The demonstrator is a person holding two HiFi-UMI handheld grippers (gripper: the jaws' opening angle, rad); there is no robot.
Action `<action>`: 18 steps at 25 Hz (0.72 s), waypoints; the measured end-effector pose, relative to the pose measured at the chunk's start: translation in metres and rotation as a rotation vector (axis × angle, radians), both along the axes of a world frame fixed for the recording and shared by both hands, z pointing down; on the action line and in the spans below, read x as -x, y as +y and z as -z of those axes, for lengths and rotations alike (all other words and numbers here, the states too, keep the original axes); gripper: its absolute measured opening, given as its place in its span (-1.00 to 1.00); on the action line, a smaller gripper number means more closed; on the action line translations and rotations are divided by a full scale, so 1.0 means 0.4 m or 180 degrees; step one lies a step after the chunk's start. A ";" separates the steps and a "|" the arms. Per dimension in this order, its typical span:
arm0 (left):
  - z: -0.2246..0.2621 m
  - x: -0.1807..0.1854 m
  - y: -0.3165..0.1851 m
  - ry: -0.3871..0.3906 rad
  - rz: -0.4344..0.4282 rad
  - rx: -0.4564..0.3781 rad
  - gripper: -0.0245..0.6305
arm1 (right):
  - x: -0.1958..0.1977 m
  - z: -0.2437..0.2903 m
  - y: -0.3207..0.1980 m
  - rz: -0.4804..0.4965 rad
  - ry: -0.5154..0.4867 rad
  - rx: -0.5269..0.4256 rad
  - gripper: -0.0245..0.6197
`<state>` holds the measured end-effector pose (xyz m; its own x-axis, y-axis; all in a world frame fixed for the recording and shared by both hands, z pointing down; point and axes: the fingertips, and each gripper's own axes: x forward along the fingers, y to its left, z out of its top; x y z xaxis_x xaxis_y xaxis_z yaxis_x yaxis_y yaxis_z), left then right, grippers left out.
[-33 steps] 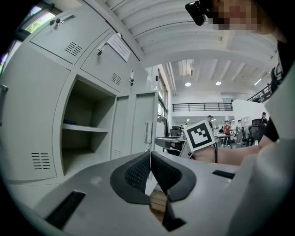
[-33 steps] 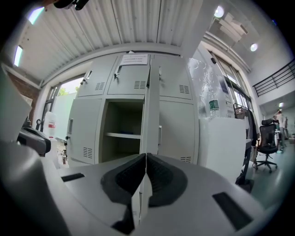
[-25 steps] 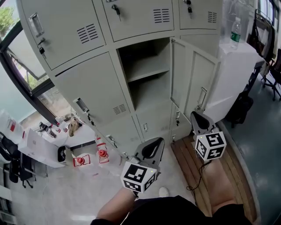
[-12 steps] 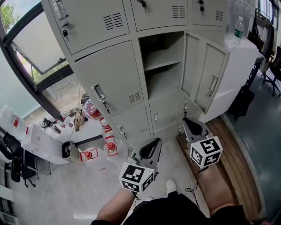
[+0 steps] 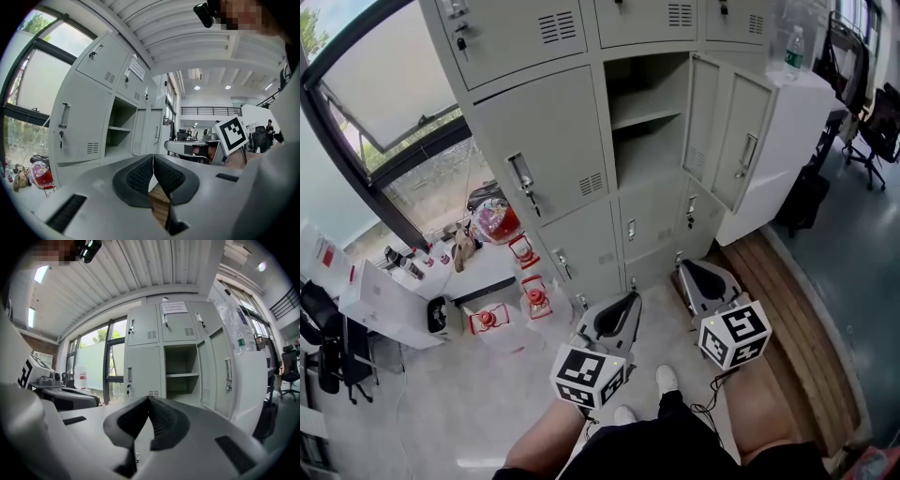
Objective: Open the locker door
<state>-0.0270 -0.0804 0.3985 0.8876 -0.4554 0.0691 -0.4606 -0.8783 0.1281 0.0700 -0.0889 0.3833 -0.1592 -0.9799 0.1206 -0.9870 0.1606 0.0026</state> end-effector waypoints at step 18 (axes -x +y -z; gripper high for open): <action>0.005 0.048 0.081 0.0047 -0.0128 -0.0069 -0.87 | 0.094 -0.012 0.104 0.0011 0.0051 0.0010 -0.76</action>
